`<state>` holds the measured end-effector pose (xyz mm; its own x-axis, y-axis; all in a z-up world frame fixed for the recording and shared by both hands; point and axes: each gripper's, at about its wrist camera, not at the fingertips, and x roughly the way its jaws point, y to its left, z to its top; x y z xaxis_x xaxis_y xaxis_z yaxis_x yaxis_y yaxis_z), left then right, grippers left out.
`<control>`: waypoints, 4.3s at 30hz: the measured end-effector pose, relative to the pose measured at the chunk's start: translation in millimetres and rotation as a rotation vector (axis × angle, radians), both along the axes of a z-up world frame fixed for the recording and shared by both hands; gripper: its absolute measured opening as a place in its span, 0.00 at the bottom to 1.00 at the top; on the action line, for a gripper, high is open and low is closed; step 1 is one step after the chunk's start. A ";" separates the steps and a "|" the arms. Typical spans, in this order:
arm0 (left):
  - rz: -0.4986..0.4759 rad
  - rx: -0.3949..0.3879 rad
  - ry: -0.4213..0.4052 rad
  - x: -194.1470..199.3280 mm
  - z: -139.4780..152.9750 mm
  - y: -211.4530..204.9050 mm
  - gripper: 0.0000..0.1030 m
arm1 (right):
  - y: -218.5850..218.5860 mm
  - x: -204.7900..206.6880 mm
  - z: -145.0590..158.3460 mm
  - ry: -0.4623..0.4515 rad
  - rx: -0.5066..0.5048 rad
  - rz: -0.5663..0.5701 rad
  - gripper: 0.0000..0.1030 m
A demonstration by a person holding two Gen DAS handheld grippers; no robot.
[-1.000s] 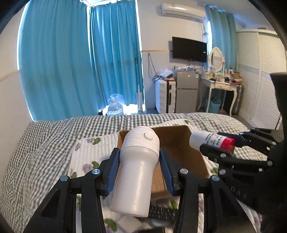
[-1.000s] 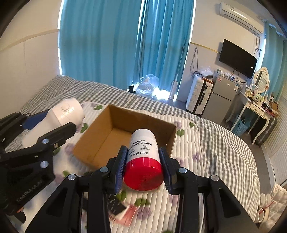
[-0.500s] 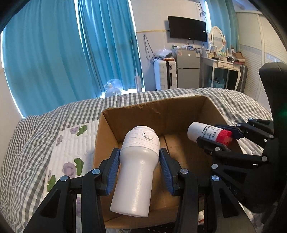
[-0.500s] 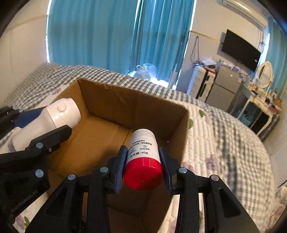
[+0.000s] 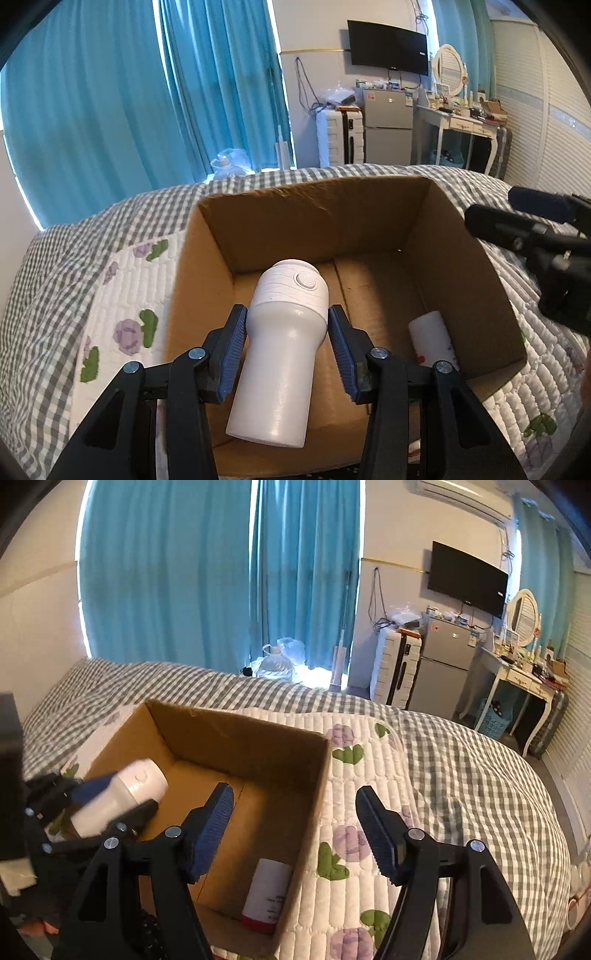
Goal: Organize rigid objects
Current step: 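Lower the tube into the box and open the right tool while the left tool drops the white device in, then lift both tools out of the box toward the remaining items, then grasp the black power bank with the left tool while the right tool grasps the black remote, then carry both into the box and open the left tool while the right tool releases the remote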
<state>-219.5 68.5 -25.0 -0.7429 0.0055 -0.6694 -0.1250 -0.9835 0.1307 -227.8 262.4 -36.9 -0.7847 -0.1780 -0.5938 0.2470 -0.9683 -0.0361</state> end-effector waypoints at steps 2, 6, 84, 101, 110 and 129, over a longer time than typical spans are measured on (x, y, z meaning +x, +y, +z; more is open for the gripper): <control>-0.003 0.010 0.011 6.9 3.5 1.5 0.81 | 7.3 4.2 4.6 0.008 -0.006 -0.015 0.69; -0.032 0.024 0.070 31.8 20.6 -0.1 0.95 | 14.0 24.4 17.6 0.028 0.003 -0.035 0.74; 0.268 0.070 -0.113 147.9 -54.9 -103.6 0.69 | -111.2 113.6 -117.0 -0.188 0.386 0.353 0.80; 0.271 0.056 -0.129 149.8 -58.9 -101.3 0.69 | -140.1 99.6 -137.7 -0.233 0.409 0.413 0.34; 0.252 0.061 -0.118 156.0 -50.9 -95.2 0.69 | -112.5 116.5 -109.7 -0.256 0.312 0.323 0.19; 0.102 0.110 0.051 150.6 79.2 -50.2 0.69 | -54.4 154.1 39.1 -0.054 0.167 0.196 0.19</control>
